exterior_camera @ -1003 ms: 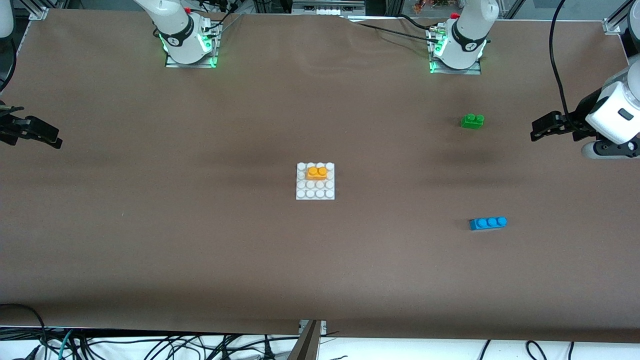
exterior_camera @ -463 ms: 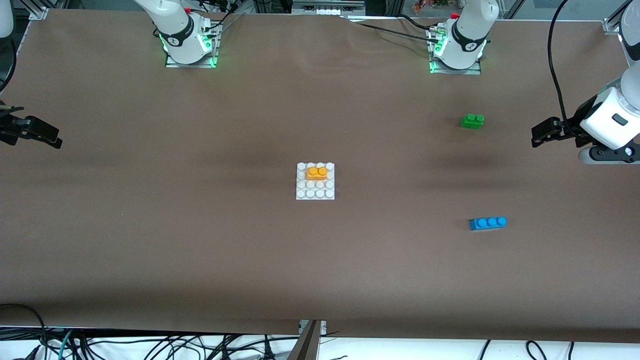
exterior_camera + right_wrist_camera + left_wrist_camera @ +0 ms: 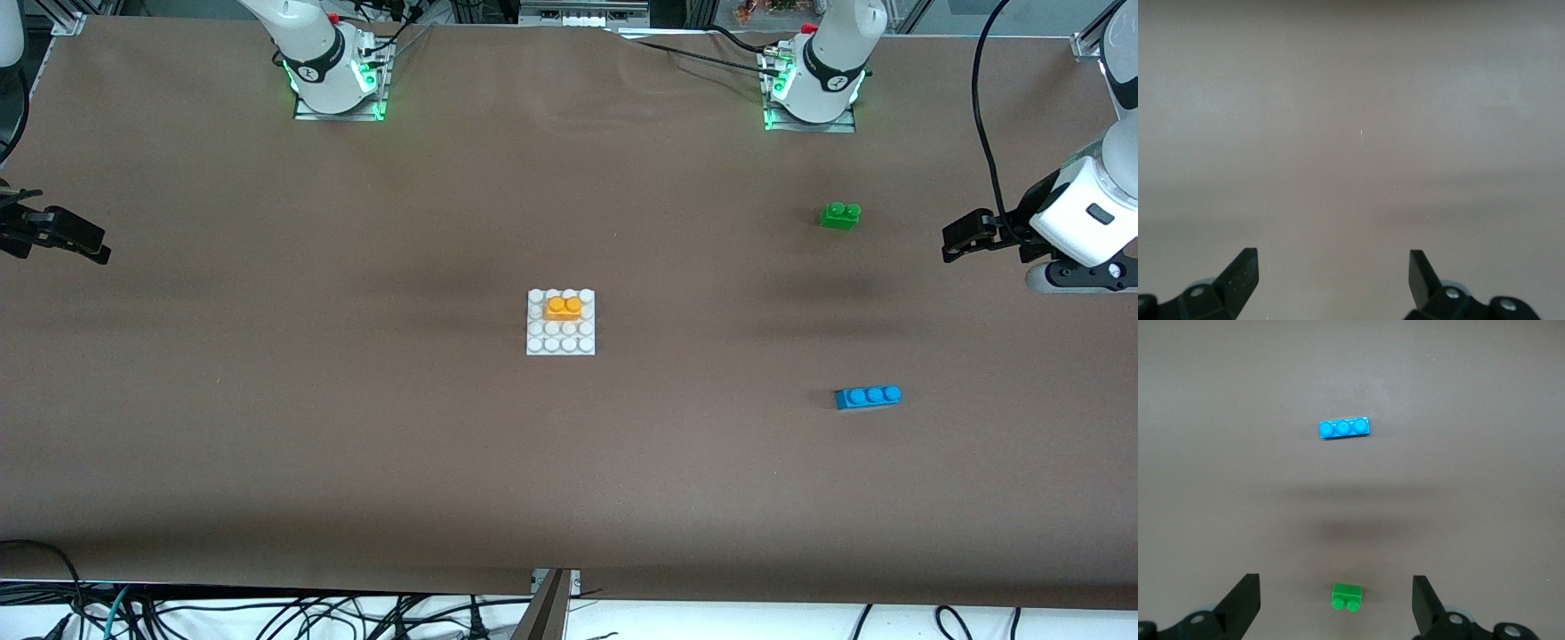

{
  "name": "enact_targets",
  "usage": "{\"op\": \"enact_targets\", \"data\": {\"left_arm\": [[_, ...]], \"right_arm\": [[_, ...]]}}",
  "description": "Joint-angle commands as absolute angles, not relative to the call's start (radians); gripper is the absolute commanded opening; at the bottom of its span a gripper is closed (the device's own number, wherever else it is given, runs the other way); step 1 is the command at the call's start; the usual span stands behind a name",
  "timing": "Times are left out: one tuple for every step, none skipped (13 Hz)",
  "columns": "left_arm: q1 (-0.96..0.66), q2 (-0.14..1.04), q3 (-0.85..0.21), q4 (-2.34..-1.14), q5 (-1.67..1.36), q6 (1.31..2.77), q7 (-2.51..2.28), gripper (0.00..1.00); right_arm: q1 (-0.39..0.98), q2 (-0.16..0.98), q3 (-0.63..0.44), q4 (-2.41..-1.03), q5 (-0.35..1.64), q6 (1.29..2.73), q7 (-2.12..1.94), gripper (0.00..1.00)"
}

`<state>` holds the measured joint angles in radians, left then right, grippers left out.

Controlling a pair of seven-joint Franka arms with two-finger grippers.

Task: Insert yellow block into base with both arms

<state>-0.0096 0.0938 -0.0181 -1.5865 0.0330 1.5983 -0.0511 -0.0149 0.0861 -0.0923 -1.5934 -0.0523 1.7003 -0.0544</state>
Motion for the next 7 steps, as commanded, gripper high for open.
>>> {"op": "enact_targets", "data": {"left_arm": [[-0.005, 0.104, -0.020, -1.565, 0.014, 1.585, -0.037, 1.00], [-0.005, 0.104, -0.020, -1.565, 0.014, 1.585, -0.037, 1.00], [-0.006, 0.103, -0.020, -1.565, 0.012, 1.585, -0.037, 1.00], [-0.006, 0.103, -0.020, -1.565, 0.012, 1.585, -0.038, 1.00], [-0.006, 0.103, -0.020, -1.565, 0.012, 1.585, -0.038, 1.00], [-0.006, 0.103, -0.020, -1.566, 0.008, 1.585, -0.038, 1.00], [-0.006, 0.103, -0.020, -1.568, 0.000, 1.585, -0.037, 1.00]], "right_arm": [[-0.025, 0.091, -0.086, -1.575, -0.055, 1.690, -0.057, 1.00], [-0.025, 0.091, -0.086, -1.577, -0.057, 1.690, -0.057, 1.00], [-0.025, 0.091, -0.086, -1.577, -0.055, 1.690, -0.057, 1.00], [-0.025, 0.091, -0.086, -1.575, -0.055, 1.690, -0.057, 1.00], [-0.025, 0.091, -0.084, -1.577, -0.055, 1.690, -0.057, 1.00], [-0.025, 0.091, -0.086, -1.577, -0.055, 1.690, -0.057, 1.00], [-0.025, 0.091, -0.086, -1.577, -0.057, 1.690, -0.057, 1.00]]}}
